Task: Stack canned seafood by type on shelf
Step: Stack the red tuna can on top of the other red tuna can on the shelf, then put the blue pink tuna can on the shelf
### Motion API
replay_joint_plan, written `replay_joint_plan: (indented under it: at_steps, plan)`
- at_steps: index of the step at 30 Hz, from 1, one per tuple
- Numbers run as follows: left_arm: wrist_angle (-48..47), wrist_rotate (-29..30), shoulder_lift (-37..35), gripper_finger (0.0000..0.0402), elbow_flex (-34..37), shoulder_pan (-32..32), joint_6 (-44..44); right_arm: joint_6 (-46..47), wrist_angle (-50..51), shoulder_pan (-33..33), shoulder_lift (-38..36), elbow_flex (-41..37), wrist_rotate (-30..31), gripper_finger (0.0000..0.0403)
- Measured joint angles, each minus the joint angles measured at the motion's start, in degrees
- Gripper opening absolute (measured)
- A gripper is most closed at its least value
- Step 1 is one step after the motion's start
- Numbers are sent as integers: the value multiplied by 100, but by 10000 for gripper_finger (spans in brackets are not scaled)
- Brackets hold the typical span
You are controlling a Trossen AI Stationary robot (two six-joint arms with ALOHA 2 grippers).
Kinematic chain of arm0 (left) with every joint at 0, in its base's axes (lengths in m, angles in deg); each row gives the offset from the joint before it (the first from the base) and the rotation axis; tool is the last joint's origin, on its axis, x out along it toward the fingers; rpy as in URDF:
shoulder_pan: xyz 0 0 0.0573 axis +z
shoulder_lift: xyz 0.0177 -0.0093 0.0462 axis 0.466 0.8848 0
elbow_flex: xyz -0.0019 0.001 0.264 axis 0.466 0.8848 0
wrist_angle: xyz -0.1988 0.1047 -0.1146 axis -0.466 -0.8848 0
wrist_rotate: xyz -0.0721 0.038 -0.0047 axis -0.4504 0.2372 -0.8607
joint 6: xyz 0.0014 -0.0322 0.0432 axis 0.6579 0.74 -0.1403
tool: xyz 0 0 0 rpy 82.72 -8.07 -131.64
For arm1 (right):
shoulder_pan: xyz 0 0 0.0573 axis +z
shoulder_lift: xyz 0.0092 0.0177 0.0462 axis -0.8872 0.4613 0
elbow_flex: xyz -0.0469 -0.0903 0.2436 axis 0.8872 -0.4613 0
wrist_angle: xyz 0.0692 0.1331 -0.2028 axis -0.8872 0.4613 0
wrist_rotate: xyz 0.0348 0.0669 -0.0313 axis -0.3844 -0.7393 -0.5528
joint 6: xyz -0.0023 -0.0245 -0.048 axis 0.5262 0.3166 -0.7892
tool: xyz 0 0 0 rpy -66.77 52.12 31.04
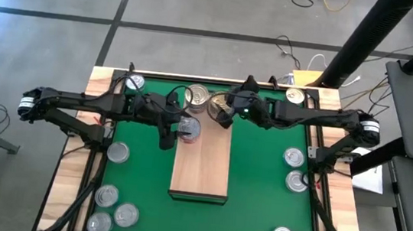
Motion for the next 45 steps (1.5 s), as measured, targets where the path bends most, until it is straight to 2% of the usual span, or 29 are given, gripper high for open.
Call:
replay_joint_plan:
  at_steps: [3,6,9,12,15,20,22,25,28,32,36,42,45]
  plan:
    - [94,-13,-24,278,-7,-11,53,-84,142,132,-358,6,9,400]
    - [-191,-2,-85,278,-17,-12,292,133,862,248,-729,9,225,400]
    - [-745,139,-109,278,-2,-15,501,1030,2226,286,-1181,9,1149,400]
    - [-497,246,-81,278,134,-15,526,2329,3520,155,-1547,-37,2130,400]
    - [212,243,0,278,339,-15,486,2984,4178,-152,-1754,-245,2006,400]
    - [696,92,186,278,385,-15,233,3285,4150,-807,-1907,-930,1079,400]
    - [697,94,203,278,361,-15,198,3418,3983,-971,-1905,-1218,885,400]
    - [526,150,95,278,340,-15,193,3515,3654,-1069,-1907,-1566,864,400]
    - [145,167,-188,278,257,-46,222,3527,3409,-1208,-1907,-1829,1120,400]
    - [-80,175,-802,278,212,-181,400,3940,3152,-1791,-1901,-2130,1427,400]
    - [21,175,-1390,278,341,-549,437,4650,2643,-2652,-1901,-2476,1540,400]
    - [417,171,-1928,278,961,-1489,508,5491,1943,-3422,-1789,-3031,689,394]
    - [1113,167,-2053,278,1497,-1919,510,6046,1934,-3576,-1653,-3097,660,371]
